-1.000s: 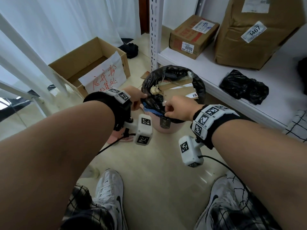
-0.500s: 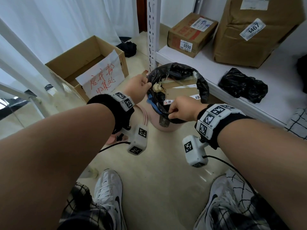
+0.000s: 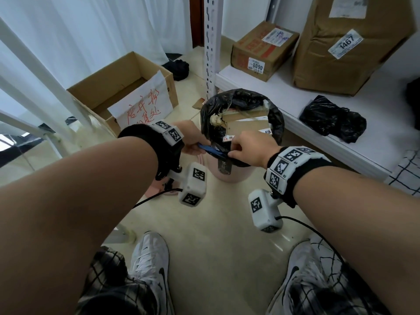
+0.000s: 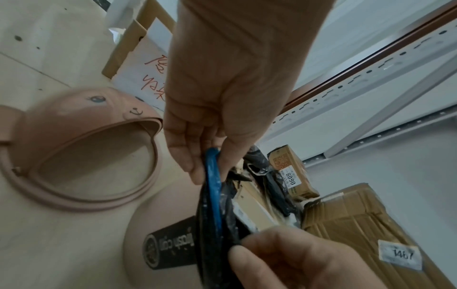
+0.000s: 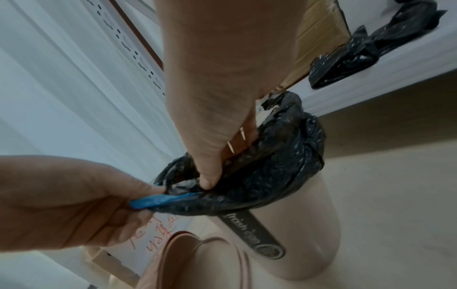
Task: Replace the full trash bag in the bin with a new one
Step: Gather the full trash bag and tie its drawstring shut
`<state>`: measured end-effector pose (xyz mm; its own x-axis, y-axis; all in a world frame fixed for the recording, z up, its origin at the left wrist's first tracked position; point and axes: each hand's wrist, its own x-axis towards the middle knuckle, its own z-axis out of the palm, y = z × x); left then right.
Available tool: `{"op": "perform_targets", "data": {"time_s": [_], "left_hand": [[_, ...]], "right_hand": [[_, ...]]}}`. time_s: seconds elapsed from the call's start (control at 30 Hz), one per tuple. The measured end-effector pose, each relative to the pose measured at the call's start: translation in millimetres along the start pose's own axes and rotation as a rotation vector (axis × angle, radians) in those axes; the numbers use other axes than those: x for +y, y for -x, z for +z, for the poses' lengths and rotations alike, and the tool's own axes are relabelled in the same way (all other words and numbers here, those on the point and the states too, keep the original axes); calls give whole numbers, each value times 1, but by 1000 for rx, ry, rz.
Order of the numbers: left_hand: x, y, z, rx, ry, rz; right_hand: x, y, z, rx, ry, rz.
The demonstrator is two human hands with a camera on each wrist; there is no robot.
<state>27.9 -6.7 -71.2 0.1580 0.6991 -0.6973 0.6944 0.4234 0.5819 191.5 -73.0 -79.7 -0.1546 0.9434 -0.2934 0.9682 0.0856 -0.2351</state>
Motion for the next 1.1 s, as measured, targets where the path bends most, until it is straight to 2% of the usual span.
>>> {"op": "perform_targets", "data": {"time_s": [0.1, 0.23, 0.37, 0.43, 0.57, 0.67, 0.83, 0.9, 1.03, 1.1], "left_hand": [[-7, 3, 0, -14, -57, -13], [-5, 7, 7, -86, -122, 22], [3, 12, 13, -106, -76, 41], [6, 10, 9, -21, 36, 87], [6, 1, -3, 231, 141, 265], [0, -5, -8, 290, 157, 253], [-10, -1, -9, 149, 167, 171], [-13, 5, -5, 81, 88, 133], [-21, 14, 14, -71, 8, -11], [-20, 15, 23, -64, 13, -32]], "right_hand": [[13, 12, -2, -47, 115, -27], [27, 22, -7, -88, 267, 12], [20, 20, -10, -149, 245, 33], [10, 15, -8, -133, 154, 43], [-20, 0, 4, -71, 40, 66], [-36, -6, 8, -64, 7, 30], [-22, -1, -1, -43, -31, -44], [-11, 6, -3, -46, -31, -76], [6, 17, -6, -74, 97, -120], [13, 19, -7, -80, 145, -103]]}}
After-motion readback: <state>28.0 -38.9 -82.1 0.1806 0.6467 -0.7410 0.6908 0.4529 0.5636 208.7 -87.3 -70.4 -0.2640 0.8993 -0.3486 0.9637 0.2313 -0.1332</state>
